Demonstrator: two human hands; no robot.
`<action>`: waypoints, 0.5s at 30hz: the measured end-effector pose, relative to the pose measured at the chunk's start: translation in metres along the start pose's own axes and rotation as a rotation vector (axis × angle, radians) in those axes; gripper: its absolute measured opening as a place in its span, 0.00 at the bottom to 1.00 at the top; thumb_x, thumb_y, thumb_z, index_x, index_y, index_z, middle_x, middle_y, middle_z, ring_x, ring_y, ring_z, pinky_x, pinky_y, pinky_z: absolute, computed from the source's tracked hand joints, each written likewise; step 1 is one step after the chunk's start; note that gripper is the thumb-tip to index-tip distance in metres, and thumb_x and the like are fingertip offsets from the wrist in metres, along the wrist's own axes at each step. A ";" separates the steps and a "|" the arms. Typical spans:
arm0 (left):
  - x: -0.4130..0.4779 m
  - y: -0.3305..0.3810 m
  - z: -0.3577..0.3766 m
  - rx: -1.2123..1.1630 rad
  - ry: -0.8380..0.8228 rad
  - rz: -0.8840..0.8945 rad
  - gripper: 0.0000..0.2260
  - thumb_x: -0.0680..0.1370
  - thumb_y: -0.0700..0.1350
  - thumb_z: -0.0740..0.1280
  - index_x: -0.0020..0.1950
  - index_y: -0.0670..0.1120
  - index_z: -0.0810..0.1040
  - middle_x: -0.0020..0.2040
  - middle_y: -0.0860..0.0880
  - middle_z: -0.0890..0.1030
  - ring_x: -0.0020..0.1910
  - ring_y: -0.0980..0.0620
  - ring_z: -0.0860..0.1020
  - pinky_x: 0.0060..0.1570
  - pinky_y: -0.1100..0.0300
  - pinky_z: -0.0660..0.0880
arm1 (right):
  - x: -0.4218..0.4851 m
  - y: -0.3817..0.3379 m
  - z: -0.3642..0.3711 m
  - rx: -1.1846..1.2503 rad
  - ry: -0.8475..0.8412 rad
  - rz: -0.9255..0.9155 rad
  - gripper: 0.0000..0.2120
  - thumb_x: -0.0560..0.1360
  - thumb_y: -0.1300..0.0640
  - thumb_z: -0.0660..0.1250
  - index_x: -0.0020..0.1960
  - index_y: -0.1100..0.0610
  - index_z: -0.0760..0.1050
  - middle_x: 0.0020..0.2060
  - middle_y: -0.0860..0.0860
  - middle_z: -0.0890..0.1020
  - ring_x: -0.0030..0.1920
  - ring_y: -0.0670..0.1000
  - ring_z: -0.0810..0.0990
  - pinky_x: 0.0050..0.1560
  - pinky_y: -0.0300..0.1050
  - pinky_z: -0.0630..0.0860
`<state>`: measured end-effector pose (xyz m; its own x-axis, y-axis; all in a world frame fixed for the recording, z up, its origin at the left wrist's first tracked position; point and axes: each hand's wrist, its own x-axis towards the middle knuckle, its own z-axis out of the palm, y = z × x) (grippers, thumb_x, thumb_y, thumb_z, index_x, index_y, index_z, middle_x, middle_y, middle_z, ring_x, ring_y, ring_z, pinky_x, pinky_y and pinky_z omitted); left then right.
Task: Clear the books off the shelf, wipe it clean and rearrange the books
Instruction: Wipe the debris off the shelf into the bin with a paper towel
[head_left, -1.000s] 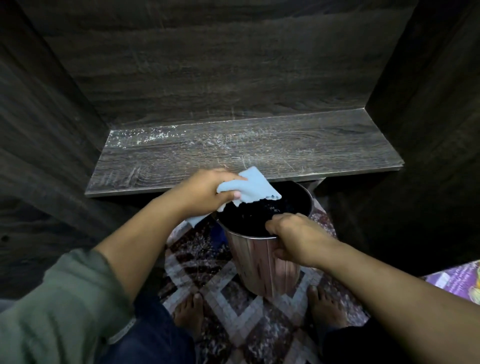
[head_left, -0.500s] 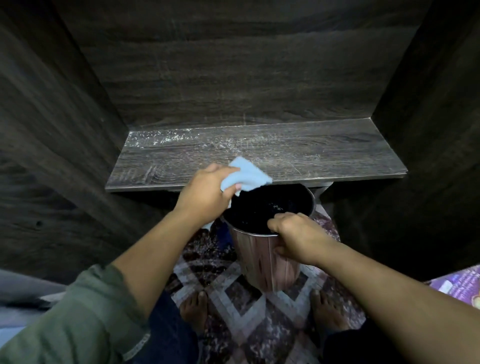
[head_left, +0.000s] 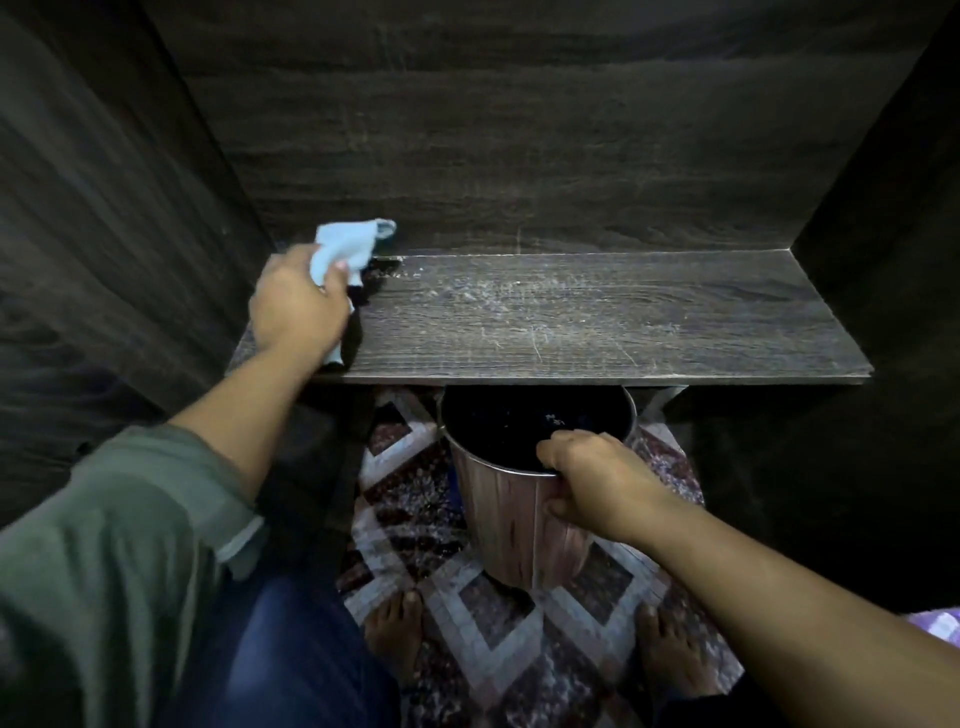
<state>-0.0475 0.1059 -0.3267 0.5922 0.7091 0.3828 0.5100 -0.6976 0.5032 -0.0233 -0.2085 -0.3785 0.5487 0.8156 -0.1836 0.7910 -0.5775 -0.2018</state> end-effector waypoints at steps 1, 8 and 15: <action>0.007 -0.005 0.001 0.015 0.033 -0.048 0.17 0.78 0.54 0.63 0.61 0.44 0.76 0.57 0.39 0.78 0.57 0.38 0.75 0.55 0.50 0.71 | 0.002 -0.001 0.000 0.002 -0.004 0.001 0.14 0.69 0.51 0.72 0.52 0.52 0.72 0.52 0.50 0.76 0.57 0.53 0.75 0.53 0.45 0.69; 0.023 -0.011 0.047 0.079 -0.078 0.045 0.18 0.78 0.52 0.63 0.56 0.38 0.72 0.57 0.36 0.74 0.59 0.36 0.71 0.58 0.48 0.65 | 0.009 -0.001 0.004 0.029 -0.006 -0.016 0.14 0.69 0.51 0.72 0.51 0.52 0.72 0.52 0.50 0.75 0.58 0.53 0.74 0.53 0.46 0.70; 0.023 0.015 0.078 0.021 -0.413 0.230 0.25 0.80 0.53 0.63 0.75 0.46 0.64 0.75 0.44 0.65 0.73 0.45 0.63 0.69 0.58 0.60 | 0.007 0.003 0.007 0.084 -0.004 -0.025 0.12 0.68 0.54 0.72 0.46 0.54 0.72 0.49 0.52 0.77 0.55 0.56 0.76 0.48 0.46 0.69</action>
<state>0.0226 0.1038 -0.3701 0.8879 0.4383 0.1398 0.3462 -0.8366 0.4245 -0.0188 -0.2052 -0.3868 0.5279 0.8297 -0.1814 0.7789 -0.5581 -0.2861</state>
